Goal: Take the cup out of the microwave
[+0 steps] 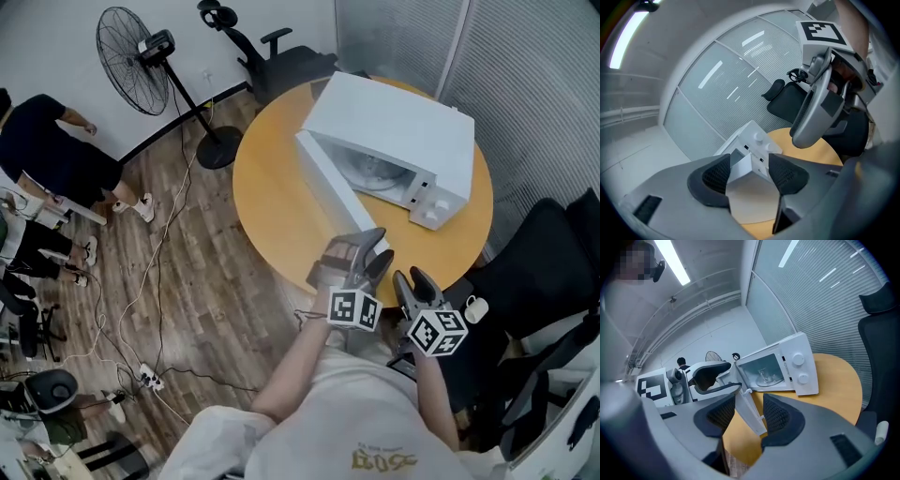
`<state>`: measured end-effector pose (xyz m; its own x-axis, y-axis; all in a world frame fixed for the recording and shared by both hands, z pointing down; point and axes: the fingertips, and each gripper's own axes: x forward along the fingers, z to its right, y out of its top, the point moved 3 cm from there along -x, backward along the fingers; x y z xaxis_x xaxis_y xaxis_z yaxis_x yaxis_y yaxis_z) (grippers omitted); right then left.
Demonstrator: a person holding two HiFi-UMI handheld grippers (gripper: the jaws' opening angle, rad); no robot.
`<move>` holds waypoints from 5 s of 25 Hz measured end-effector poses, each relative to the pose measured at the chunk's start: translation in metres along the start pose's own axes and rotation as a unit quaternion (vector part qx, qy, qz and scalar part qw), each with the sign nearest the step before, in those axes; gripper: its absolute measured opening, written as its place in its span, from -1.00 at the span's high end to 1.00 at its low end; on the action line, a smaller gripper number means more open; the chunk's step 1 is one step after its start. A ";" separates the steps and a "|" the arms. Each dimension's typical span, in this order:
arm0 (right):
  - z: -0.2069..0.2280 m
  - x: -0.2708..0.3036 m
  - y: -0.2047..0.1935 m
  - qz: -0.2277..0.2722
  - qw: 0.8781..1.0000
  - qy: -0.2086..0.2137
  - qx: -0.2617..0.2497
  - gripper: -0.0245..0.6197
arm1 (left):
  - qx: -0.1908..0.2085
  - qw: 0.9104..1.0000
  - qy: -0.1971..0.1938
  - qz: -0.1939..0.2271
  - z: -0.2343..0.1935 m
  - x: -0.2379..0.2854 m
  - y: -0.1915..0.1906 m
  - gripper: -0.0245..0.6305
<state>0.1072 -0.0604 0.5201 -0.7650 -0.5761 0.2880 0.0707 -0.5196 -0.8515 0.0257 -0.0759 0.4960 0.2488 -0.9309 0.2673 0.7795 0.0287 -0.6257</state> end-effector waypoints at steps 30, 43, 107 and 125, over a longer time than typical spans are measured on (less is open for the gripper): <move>-0.052 0.027 -0.030 -0.045 0.997 0.066 -0.015 0.34 | -0.231 0.965 0.126 -0.004 -0.035 -0.095 -0.076 -0.33; -0.072 0.055 -0.027 -0.058 0.992 0.104 -0.032 0.35 | -0.359 0.922 0.142 -0.032 -0.034 -0.117 -0.120 -0.07; 0.047 0.256 0.030 -0.101 0.986 0.073 -0.110 0.40 | -0.498 0.825 0.244 -0.107 -0.065 -0.165 -0.208 0.32; 0.059 0.304 0.024 -0.109 0.982 0.053 -0.144 0.39 | -0.495 0.830 0.236 -0.100 -0.071 -0.170 -0.216 0.31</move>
<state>-0.0863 -0.2855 0.6128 -0.8053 -0.3940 0.4431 -0.2748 -0.4142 -0.8677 -0.2257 0.0505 0.5331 -0.2642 -0.9267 0.2673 -0.1343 -0.2391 -0.9617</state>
